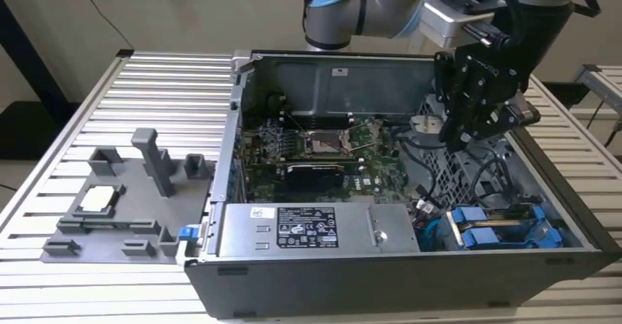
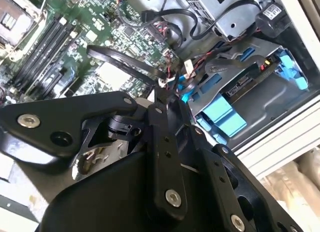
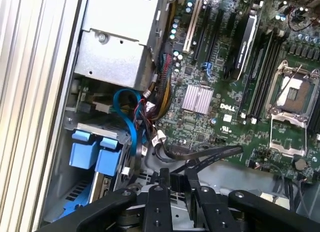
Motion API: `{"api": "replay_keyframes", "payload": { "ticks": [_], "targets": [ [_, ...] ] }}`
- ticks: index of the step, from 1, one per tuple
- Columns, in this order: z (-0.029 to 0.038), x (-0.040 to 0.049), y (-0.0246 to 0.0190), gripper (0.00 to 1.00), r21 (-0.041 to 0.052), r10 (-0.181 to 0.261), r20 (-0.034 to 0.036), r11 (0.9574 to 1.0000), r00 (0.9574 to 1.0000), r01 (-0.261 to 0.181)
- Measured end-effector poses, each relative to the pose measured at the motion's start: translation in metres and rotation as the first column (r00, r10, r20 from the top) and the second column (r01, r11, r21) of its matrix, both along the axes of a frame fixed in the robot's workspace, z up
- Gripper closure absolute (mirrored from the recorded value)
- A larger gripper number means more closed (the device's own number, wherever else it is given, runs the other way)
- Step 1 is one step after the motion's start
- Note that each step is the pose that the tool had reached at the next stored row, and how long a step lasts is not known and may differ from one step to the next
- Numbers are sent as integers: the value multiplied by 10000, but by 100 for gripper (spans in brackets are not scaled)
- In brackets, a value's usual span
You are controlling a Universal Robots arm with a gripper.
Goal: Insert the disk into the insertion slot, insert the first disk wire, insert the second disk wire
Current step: 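Insert the first disk wire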
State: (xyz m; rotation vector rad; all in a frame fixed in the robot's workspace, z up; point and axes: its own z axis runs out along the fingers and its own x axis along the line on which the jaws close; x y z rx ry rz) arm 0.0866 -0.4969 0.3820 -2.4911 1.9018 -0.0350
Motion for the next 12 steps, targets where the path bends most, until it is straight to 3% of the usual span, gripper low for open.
{"api": "replay_keyframes", "payload": {
  "ticks": [5,8,11,12],
  "targets": [
    [-29,-37,1,73,-221,280,-1,9994,9996,-280],
    [-36,-55,14,73,-487,389,-4,9981,9992,-389],
    [-41,-64,69,73,-768,443,-3,9961,9990,-442],
    [-43,-65,82,73,-822,444,-1,9956,9990,-442]
  ]
}}
